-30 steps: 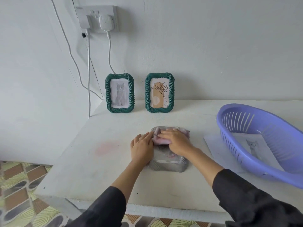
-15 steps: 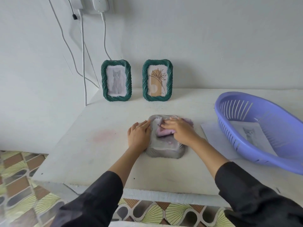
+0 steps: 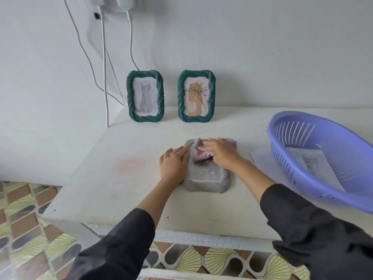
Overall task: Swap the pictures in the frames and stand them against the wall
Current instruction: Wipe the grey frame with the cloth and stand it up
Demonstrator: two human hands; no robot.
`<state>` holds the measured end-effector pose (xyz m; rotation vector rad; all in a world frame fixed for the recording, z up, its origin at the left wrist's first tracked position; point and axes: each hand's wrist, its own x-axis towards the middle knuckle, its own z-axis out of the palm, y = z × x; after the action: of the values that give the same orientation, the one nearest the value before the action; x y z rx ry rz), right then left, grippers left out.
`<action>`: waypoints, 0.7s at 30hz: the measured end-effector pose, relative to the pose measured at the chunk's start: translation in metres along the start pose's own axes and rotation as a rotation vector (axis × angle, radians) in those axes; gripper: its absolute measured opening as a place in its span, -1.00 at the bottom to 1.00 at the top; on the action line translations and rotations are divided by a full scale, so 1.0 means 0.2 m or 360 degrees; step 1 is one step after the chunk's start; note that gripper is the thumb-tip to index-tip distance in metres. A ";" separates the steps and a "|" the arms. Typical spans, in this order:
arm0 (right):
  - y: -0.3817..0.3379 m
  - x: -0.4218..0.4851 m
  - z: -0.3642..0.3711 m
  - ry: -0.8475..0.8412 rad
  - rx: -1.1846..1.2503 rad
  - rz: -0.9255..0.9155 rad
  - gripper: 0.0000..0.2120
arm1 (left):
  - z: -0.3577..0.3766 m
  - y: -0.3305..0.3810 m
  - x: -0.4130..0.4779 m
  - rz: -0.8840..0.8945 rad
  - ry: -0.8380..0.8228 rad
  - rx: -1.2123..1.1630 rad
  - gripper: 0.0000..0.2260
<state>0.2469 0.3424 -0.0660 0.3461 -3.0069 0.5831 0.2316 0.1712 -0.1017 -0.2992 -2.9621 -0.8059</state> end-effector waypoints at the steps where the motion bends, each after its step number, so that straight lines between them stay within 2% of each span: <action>1: -0.04 -0.02 0.03 -0.0038 0.0013 -0.0100 -0.50 | 0.00 0.00 0.00 0.0007 -0.0001 0.0001 -0.64; 4: -0.10 -0.15 0.02 -0.0147 0.0080 -0.0271 -0.48 | 0.00 0.00 0.00 0.0012 0.0000 0.0002 -0.64; 8: -0.01 -0.35 -0.04 -0.0268 0.0140 -0.0417 -0.46 | 0.00 0.00 0.00 0.0009 -0.0004 0.0005 -0.64; 12: 0.15 -0.22 -0.10 -0.0167 0.0021 -0.0098 -0.49 | 0.00 0.00 0.00 0.0011 -0.0039 0.0015 -0.63; 16: 0.07 -0.03 -0.04 0.0076 -0.0105 0.0120 -0.48 | -0.01 0.00 0.00 0.0026 -0.0047 0.0044 -0.64; 21: -0.12 -0.15 0.03 -0.0151 -0.0064 -0.0260 -0.51 | -0.01 0.00 0.00 0.0023 -0.0025 0.0000 -0.64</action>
<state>0.2808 0.3246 -0.0660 0.6270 -3.0347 0.5051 0.2310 0.1703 -0.1006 -0.3285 -2.9710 -0.8058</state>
